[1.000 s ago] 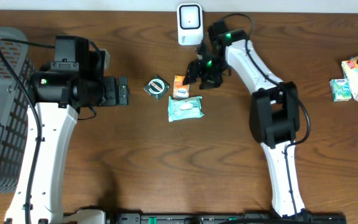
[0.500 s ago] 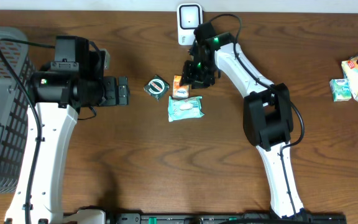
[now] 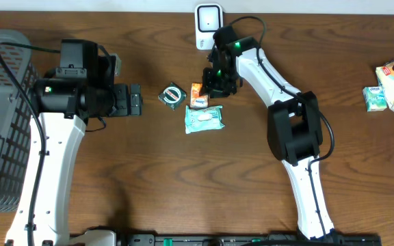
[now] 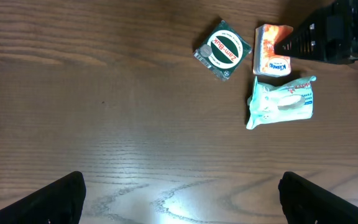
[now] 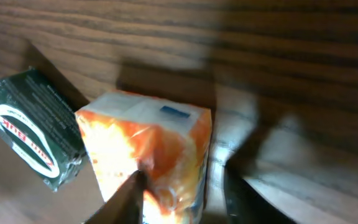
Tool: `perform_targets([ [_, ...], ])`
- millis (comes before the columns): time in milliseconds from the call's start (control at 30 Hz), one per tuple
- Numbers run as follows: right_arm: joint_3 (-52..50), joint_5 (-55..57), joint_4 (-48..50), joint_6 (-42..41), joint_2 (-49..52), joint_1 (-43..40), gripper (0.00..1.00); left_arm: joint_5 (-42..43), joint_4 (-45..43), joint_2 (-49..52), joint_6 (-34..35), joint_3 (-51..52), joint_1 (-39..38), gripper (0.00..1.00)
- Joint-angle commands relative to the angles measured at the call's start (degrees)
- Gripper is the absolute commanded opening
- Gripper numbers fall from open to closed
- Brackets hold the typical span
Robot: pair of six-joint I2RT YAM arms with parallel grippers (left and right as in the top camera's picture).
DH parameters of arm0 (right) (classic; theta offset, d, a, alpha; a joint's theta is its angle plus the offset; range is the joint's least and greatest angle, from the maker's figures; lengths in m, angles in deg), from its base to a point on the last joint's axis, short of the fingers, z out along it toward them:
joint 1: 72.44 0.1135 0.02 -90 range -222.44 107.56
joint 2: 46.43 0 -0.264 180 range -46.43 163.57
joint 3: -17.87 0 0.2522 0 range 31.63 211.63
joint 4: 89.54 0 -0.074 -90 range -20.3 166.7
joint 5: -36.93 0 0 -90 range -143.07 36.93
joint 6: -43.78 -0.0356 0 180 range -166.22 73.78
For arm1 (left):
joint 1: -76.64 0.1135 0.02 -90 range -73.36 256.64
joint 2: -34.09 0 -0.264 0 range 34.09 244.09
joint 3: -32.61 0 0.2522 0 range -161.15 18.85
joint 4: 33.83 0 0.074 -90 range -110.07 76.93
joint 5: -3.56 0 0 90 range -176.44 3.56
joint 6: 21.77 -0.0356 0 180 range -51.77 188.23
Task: Scan the item barcode
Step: 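Close the right gripper on the orange tissue pack, then carry the orange pack rightward and set it on the table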
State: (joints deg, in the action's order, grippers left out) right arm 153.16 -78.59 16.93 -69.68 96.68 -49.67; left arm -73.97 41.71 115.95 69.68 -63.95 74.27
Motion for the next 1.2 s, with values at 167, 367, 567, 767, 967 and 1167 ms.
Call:
perform_targets([
  [167, -5.11, 0.37, 1.99, 0.13, -0.22, 0.81, 0.12, -0.55, 0.33, 0.13, -0.11, 0.24, -0.17, 0.98],
  [367, -5.18, -5.16, 1.77, 0.42, -0.39, 0.31, 0.01, -0.55, 0.33, 0.13, -0.11, 0.24, -0.17, 0.98],
  [567, -4.66, -16.35, 1.16, 8.28, -1.75, -2.58, 0.01, -0.55, 0.33, 0.13, -0.11, 0.24, -0.17, 0.97],
  [767, -4.66, -25.94, -1.40, 15.41, -3.15, -7.13, 0.01, -0.55, 0.33, 0.13, -0.11, 0.24, -0.17, 0.98],
  [967, -4.66, -42.56, -6.43, 34.51, -3.15, -10.99, 0.01, -0.55, 0.33, 0.13, -0.11, 0.24, -0.17, 0.98],
  [1167, -4.66, -52.00, -12.72, 46.12, -3.15, -13.68, 0.01, -0.57, 0.33, 0.13, -0.11, 0.24, -0.17, 0.98],
])
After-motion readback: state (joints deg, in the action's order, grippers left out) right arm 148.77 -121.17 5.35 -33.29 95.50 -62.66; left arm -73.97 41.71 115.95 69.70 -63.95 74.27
